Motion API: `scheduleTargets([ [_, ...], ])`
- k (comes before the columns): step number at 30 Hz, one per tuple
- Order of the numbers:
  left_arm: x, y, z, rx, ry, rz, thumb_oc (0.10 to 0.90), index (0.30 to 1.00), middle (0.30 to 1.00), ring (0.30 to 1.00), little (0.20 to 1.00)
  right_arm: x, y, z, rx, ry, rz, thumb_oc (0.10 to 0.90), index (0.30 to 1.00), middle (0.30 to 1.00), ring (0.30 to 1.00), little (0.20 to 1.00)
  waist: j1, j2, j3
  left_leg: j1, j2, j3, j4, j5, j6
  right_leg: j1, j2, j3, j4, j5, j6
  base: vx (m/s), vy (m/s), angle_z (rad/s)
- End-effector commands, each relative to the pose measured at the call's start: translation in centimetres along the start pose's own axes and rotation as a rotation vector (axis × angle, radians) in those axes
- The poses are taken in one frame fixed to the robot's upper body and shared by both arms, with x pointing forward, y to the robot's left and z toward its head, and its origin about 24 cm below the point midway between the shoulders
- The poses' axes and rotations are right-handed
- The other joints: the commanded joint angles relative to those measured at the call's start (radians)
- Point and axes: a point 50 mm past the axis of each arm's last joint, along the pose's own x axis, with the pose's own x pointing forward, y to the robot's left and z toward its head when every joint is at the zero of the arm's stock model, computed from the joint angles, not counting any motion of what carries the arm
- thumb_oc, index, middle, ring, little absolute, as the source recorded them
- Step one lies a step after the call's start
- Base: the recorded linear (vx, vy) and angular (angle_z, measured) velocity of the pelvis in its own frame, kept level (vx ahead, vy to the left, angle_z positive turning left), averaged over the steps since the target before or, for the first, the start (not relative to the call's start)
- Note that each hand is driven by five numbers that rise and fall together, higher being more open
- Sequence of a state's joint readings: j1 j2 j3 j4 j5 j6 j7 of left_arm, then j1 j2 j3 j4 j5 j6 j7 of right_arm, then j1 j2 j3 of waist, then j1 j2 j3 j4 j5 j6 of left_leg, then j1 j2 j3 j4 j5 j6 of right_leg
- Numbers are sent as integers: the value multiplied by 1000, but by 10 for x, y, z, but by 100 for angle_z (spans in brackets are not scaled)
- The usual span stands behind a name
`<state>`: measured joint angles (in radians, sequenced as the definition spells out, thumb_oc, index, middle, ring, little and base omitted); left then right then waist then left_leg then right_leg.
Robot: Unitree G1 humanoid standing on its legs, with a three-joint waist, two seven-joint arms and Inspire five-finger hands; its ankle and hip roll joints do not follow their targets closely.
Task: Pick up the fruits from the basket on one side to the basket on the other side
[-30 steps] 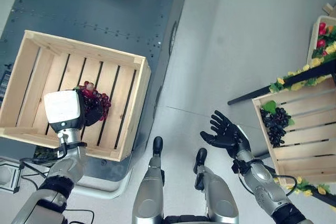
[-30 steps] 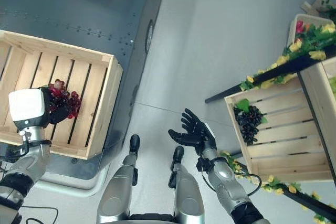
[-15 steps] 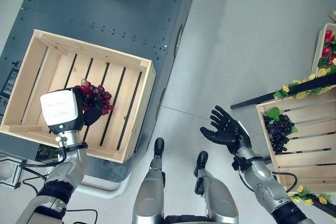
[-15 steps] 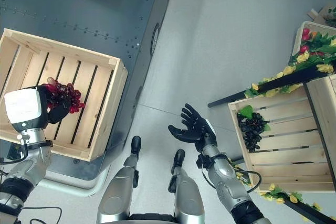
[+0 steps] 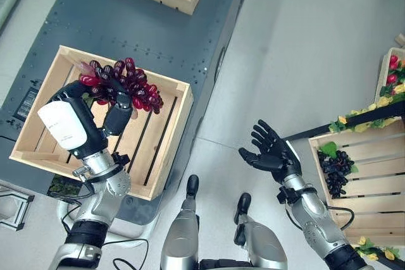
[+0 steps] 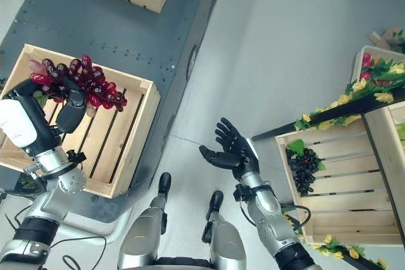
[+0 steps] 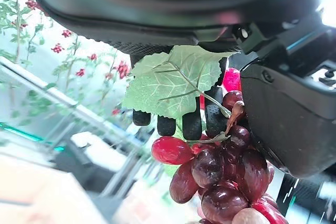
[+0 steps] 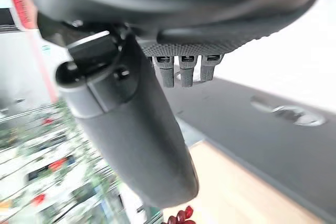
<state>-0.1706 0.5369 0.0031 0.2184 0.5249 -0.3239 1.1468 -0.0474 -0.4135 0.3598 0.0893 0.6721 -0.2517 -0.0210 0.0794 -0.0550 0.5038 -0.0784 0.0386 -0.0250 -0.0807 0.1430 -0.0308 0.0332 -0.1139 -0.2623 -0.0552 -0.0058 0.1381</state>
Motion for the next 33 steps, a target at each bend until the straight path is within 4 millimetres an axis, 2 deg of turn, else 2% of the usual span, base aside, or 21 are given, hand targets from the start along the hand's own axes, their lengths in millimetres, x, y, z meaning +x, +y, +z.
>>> scheduleTargets([
  [1,20,13,12,-198,-15,211,400,300,300,300,300,-5,14,18,-33,-157,76,800,900,900,900,900,-3,5,-228,34,-66,-5,-4,-108,11,-77,14,1,86,-1,-42,53,-60,0],
  [5,21,9,30,-404,32,127,400,300,300,300,300,-1,23,32,-79,-210,164,800,900,900,900,900,2,8,-278,56,-68,-21,-7,-114,8,-38,17,5,52,8,-42,44,-73,4],
  [11,21,-5,52,-501,25,-17,400,300,300,300,300,8,33,59,-121,-287,281,800,900,900,900,900,4,5,-340,76,-64,-34,-7,-116,3,6,20,3,16,20,-43,26,-87,1],
  [12,20,-10,56,-534,34,-77,400,300,300,300,300,11,36,69,-149,-314,318,800,900,900,900,900,1,4,-362,84,-62,-34,-7,-117,1,18,21,5,5,24,-42,19,-84,-1],
  [19,18,-21,68,-555,-11,-271,400,300,300,300,300,16,42,99,-254,-370,405,800,900,900,900,900,-12,7,-409,115,-52,-19,-7,-133,-3,50,22,17,-28,35,-38,23,-61,-3],
  [26,14,-24,86,-548,-167,-484,400,300,300,300,300,12,42,107,-322,-375,419,800,900,900,900,900,-28,17,-431,130,-41,5,-7,-144,-5,58,24,33,-32,36,-35,13,-25,-8],
  [27,12,-25,92,-538,-234,-540,400,300,300,300,300,12,41,106,-322,-360,426,800,900,900,900,900,-32,20,-433,133,-40,9,-7,-146,-5,58,24,38,-32,36,-34,0,0,0],
  [33,14,-22,99,-581,-289,-598,400,300,300,300,300,11,41,99,-301,-310,414,800,900,900,900,900,-42,29,-439,139,-38,19,-7,-152,-2,57,22,53,-32,37,-30,1,0,-2],
])
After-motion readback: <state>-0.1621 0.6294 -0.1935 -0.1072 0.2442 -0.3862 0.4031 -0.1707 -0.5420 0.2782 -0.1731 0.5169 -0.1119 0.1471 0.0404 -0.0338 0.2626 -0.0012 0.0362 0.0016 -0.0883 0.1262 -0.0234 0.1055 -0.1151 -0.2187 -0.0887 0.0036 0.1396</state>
